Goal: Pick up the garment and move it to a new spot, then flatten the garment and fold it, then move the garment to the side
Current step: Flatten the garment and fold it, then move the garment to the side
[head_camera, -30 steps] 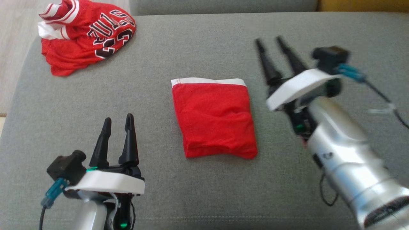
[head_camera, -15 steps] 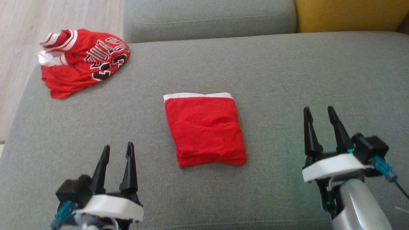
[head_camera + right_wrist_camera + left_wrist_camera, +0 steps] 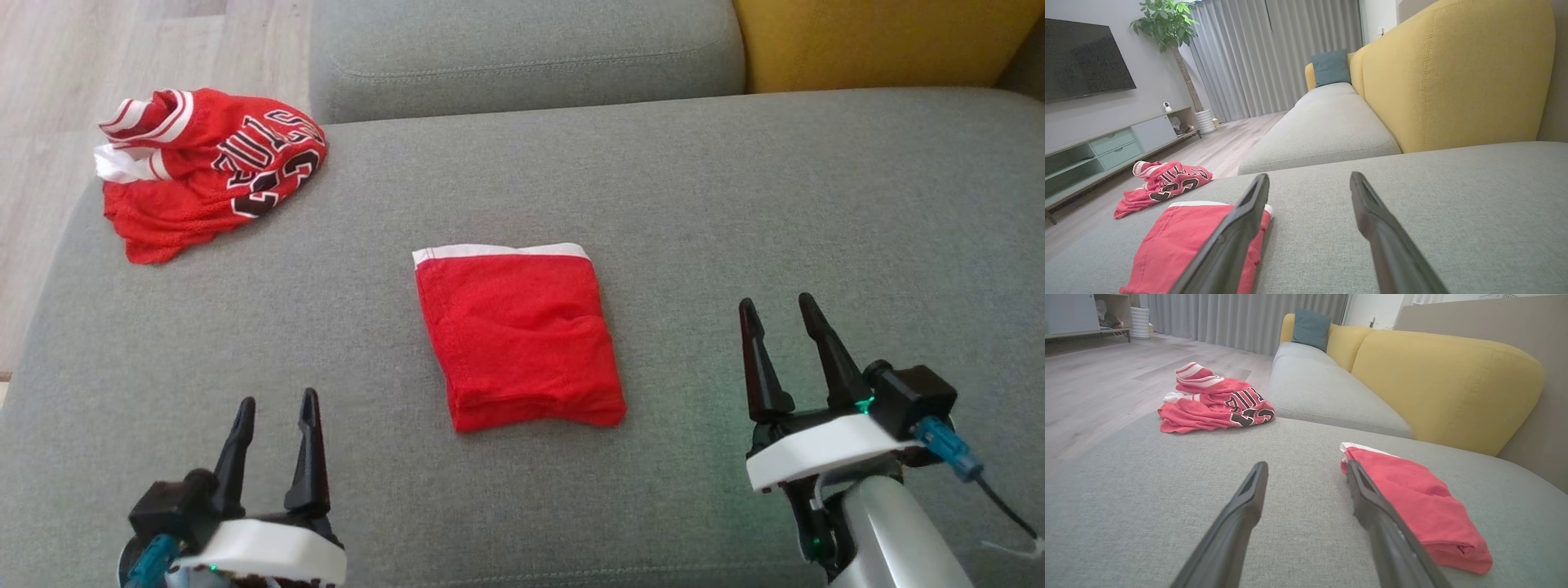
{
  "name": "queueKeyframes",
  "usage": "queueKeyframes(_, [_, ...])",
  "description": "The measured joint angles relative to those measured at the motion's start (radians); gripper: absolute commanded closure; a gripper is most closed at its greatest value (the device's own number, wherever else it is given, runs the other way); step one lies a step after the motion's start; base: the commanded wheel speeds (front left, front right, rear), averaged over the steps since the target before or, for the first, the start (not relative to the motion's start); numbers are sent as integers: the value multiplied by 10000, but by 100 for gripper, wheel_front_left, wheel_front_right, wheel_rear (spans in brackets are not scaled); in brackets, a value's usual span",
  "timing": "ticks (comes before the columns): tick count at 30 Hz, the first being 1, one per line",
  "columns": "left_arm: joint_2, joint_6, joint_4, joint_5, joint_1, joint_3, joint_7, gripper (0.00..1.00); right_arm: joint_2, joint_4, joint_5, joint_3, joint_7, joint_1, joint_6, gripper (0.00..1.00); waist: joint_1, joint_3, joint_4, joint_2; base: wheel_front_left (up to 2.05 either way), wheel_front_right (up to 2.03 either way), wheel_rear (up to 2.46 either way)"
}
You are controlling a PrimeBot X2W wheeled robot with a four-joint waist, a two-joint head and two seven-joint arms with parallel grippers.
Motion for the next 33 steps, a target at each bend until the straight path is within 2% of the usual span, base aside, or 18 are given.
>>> queueKeyframes(28, [-12, 10, 96, 79, 9, 104, 0, 0, 0, 748, -113, 88, 4, -67, 0, 0, 0, 164, 26, -1, 0, 0, 0])
queueKeyframes(33, [-13, 90, 82, 63, -29, 113, 0, 0, -6, 1319, -184, 717, 790, -1337, 0, 0, 0, 398, -62, -1, 0, 0, 0])
